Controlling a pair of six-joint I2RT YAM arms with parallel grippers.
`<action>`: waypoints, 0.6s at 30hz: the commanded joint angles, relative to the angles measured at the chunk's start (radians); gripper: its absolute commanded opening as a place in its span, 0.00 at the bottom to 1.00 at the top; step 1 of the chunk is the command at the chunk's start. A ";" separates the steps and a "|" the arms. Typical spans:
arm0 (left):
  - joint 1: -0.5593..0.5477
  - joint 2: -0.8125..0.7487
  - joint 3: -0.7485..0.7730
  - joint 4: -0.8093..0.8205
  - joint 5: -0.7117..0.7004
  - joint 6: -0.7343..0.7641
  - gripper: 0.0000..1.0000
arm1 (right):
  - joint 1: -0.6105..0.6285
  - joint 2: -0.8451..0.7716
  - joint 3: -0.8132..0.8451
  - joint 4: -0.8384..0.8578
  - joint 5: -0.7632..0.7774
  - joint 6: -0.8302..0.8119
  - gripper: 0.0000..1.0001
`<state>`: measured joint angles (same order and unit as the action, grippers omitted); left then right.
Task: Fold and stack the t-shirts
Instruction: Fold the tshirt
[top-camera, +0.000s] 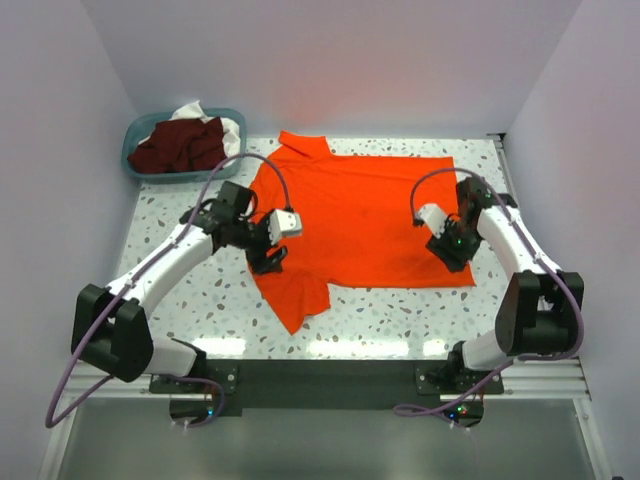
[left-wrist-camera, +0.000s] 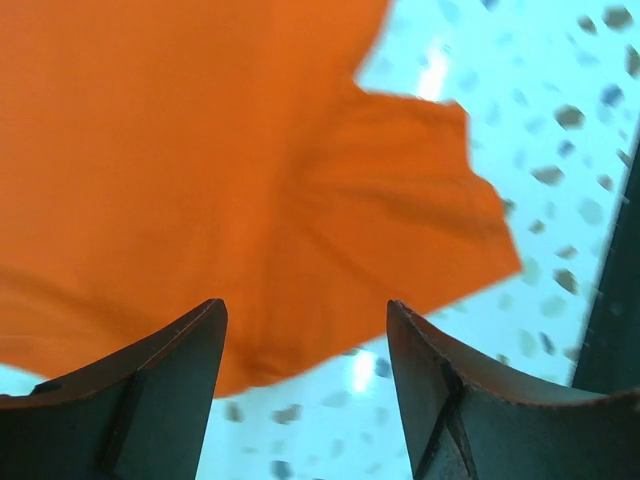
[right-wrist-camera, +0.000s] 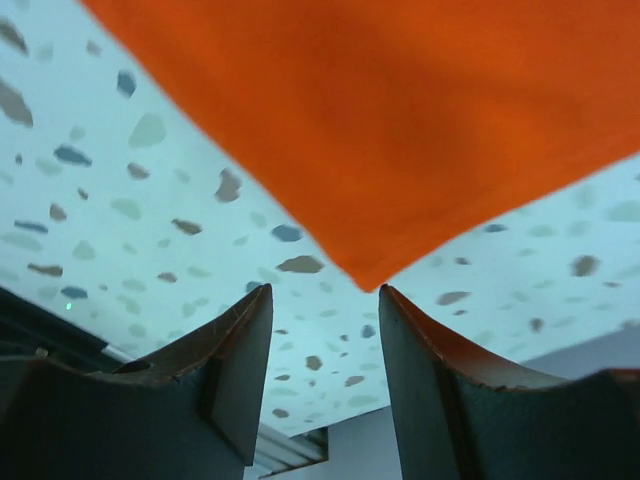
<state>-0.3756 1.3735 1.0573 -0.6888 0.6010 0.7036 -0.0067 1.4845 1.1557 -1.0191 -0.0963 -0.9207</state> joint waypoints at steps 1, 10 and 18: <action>-0.045 -0.060 -0.078 -0.057 0.008 0.019 0.69 | -0.001 -0.058 -0.130 0.057 0.062 -0.125 0.50; -0.157 -0.063 -0.166 -0.008 -0.081 -0.030 0.69 | -0.001 -0.073 -0.286 0.181 0.113 -0.164 0.47; -0.187 -0.045 -0.190 0.024 -0.099 -0.045 0.68 | -0.001 -0.049 -0.338 0.287 0.139 -0.207 0.45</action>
<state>-0.5476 1.3312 0.8825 -0.7174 0.5186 0.6827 -0.0067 1.4349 0.8406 -0.8234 0.0143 -1.0740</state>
